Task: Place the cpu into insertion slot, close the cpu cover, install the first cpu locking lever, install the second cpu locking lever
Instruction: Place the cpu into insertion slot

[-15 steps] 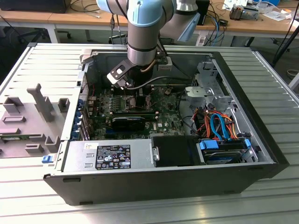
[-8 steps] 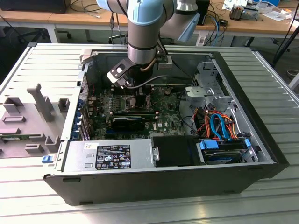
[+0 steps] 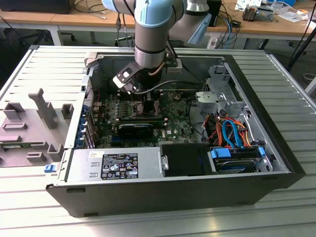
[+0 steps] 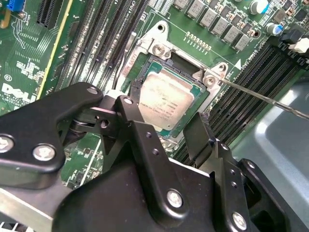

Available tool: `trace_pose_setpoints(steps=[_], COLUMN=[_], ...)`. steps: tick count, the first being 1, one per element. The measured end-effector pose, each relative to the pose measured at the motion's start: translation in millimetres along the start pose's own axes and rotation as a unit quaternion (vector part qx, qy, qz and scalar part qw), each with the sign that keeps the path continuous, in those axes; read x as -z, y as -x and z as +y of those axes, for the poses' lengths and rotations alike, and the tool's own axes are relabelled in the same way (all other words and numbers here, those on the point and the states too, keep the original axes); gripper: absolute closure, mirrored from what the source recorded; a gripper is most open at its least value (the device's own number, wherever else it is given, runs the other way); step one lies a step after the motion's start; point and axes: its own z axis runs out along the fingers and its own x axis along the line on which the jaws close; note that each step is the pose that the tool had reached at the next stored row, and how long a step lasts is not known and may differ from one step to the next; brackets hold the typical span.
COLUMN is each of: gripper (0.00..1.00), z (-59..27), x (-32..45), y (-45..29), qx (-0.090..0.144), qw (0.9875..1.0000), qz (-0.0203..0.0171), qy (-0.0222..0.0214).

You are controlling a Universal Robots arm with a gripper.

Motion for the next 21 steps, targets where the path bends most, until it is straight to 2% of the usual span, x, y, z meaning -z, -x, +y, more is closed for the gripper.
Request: trace_pose_setpoints(steps=[2,8,13,14,17,21], gripper=[0.38,0.38,0.71,0.71,0.89,0.89], z=[0.0,0.2,0.7,1.1,3.0,6.1], x=[11.1,14.2,14.4,14.4,14.4,14.7], y=[-0.3,-0.5,3.9,5.4,9.3,11.5], qx=[0.0,0.0,0.0,0.0,0.0,0.0], qw=[1.0,1.0,1.0,1.0,1.0,0.9999], qz=[0.0011,0.0017,0.003,0.0033,0.0039,0.0052], qy=[0.0001,0.0,-0.0016,-0.0024,-0.0056,-0.0091])
